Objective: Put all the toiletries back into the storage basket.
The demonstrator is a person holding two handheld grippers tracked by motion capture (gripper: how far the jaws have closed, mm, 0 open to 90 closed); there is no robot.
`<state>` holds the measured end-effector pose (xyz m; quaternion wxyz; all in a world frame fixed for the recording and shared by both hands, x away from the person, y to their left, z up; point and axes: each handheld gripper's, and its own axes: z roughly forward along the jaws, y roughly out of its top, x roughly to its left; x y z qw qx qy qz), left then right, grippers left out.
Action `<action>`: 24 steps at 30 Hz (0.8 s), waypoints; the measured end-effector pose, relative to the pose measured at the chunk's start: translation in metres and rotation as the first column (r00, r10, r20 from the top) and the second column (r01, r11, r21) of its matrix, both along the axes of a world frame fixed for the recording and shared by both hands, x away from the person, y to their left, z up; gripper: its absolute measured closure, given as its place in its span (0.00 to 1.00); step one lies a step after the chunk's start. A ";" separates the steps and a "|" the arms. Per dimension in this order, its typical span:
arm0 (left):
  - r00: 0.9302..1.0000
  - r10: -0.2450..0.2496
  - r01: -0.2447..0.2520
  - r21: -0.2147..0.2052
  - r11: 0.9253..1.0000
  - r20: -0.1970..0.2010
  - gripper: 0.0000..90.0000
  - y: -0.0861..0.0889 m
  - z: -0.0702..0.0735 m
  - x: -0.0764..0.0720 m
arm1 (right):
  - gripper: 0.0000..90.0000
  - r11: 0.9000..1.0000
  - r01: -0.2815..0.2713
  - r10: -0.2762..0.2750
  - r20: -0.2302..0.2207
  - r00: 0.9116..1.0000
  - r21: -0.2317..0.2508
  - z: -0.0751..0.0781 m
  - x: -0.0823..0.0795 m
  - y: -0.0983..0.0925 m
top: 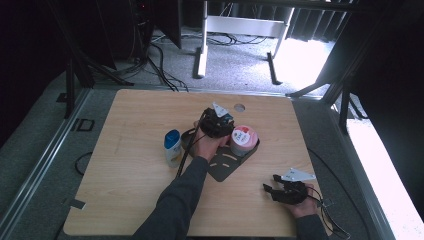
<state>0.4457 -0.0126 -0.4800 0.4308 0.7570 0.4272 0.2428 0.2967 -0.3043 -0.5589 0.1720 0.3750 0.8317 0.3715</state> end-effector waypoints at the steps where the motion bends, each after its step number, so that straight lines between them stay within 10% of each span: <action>1: 1.000 0.002 -0.002 -0.011 1.000 -0.004 0.45 0.003 0.000 -0.002 | 0.45 1.000 0.000 0.000 -0.001 1.000 0.000 0.000 0.000 0.000; 24: 0.998 -0.035 0.032 -0.072 0.997 -0.049 0.55 0.022 0.005 -0.027 | 0.45 1.000 0.000 0.000 -0.001 1.000 0.001 0.000 0.000 0.000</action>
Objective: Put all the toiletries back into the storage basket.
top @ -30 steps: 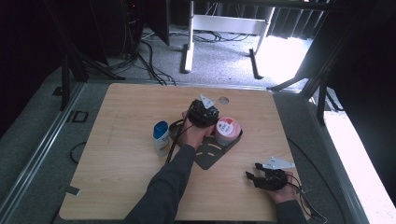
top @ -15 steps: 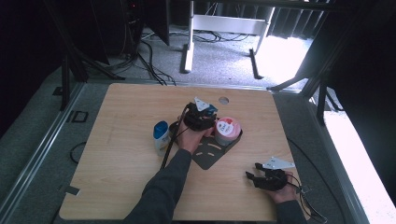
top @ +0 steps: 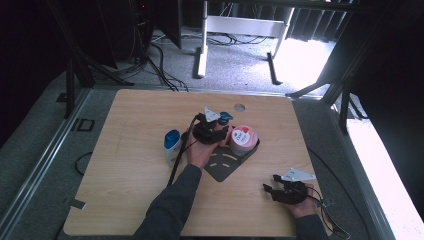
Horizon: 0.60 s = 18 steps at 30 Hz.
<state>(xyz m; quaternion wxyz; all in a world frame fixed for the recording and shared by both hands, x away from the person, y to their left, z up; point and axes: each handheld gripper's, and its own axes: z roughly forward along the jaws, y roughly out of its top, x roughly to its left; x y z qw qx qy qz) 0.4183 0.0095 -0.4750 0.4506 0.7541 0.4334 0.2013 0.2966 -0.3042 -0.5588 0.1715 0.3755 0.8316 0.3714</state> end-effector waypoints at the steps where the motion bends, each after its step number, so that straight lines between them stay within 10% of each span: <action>1: 1.000 -0.003 0.003 0.001 1.000 0.000 0.56 0.000 0.000 -0.001 | 0.45 1.000 0.000 0.000 0.000 1.000 0.000 0.000 0.000 0.000; 18: 0.997 -0.079 0.079 0.000 0.997 -0.005 0.56 0.002 0.005 -0.016 | 0.45 1.000 0.000 0.000 0.000 1.000 -0.001 0.000 0.000 0.000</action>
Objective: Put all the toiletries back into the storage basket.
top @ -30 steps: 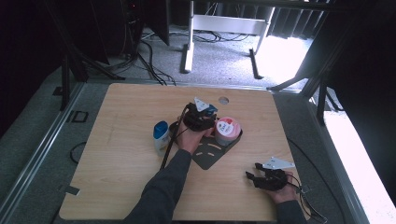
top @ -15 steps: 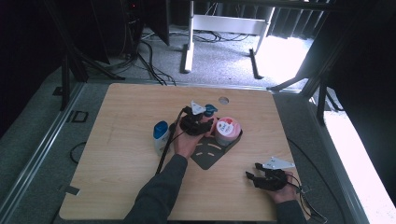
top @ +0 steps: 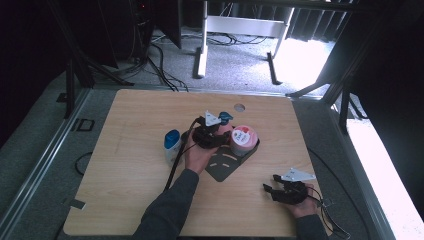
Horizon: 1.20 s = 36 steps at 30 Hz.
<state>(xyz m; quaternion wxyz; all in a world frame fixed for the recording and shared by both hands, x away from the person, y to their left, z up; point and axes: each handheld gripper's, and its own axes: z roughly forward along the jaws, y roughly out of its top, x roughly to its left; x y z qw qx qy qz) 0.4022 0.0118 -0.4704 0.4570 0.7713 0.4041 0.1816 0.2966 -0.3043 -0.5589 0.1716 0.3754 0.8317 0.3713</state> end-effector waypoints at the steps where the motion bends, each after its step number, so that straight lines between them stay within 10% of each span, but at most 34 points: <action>1: 1.000 -0.004 0.004 0.003 1.000 -0.003 0.56 0.001 0.000 -0.001 | 0.45 1.000 0.000 0.000 0.000 1.000 0.000 0.000 0.000 0.000; 36: 0.995 -0.103 0.103 0.007 0.995 -0.018 0.55 0.020 -0.001 -0.037 | 0.45 1.000 -0.001 0.001 0.000 1.000 0.000 0.000 0.000 0.000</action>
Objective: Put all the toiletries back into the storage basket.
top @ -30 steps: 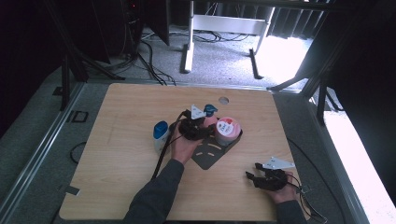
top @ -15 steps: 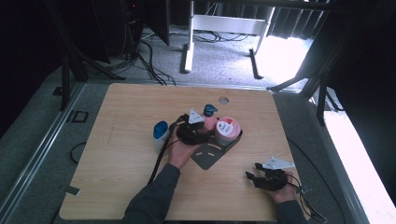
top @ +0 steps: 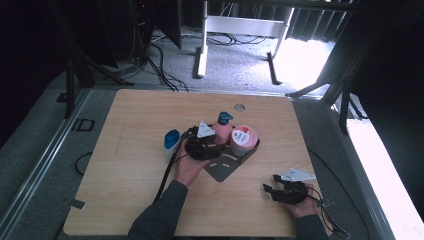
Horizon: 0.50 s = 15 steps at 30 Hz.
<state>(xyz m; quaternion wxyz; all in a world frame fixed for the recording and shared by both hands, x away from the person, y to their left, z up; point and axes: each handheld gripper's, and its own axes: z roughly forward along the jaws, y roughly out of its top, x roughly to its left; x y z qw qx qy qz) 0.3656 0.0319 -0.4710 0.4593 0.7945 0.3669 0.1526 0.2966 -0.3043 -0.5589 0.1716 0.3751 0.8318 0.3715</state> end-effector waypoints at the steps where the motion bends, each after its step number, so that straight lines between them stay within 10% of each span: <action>1: 1.000 -0.008 0.008 0.003 1.000 0.003 0.55 0.002 0.000 -0.003 | 0.45 1.000 0.000 0.000 0.000 1.000 0.000 0.000 0.000 0.000; 15: 0.999 -0.021 0.021 -0.004 1.000 0.028 0.55 0.021 0.007 -0.024 | 0.45 1.000 0.000 0.000 0.000 1.000 0.000 0.000 0.000 0.000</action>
